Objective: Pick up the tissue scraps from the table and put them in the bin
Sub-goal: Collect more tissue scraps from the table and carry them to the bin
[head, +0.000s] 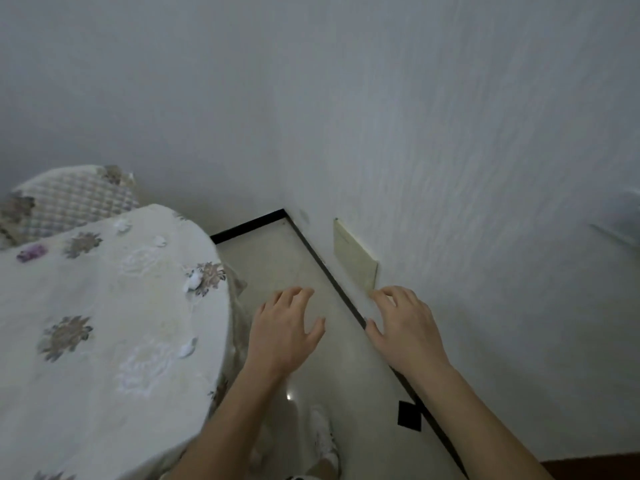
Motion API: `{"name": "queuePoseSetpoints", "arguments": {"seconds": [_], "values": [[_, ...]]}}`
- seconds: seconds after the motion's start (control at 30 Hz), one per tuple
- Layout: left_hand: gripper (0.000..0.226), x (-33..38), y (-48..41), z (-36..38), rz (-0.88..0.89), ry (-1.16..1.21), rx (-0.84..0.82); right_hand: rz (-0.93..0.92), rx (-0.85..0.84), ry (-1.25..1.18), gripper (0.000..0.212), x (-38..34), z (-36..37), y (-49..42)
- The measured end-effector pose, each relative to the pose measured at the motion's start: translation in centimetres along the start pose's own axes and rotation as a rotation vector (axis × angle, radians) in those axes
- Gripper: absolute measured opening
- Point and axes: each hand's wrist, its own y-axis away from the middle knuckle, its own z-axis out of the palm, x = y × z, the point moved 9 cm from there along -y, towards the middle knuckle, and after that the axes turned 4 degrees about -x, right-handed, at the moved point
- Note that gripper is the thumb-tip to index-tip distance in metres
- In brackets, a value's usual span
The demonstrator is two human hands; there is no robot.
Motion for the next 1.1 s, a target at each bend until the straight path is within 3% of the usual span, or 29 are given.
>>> {"name": "queuePoseSetpoints", "arguments": {"seconds": [0.47, 0.9, 1.1], "values": [[0.054, -15.6, -19.7, -1.5, -0.218, 0.041, 0.085, -0.204, -0.098, 0.029, 0.042, -7.7, 5.9, -27.4], [0.048, -31.1, -20.7, -1.3, -0.634, 0.098, 0.132, -0.611, -0.328, -0.036, 0.044, -21.0, 17.7, -40.7], [0.044, -37.0, -18.2, -2.9, -0.947, 0.053, 0.226, -0.826, -0.464, -0.149, 0.026, -28.3, 22.4, -45.6]]}}
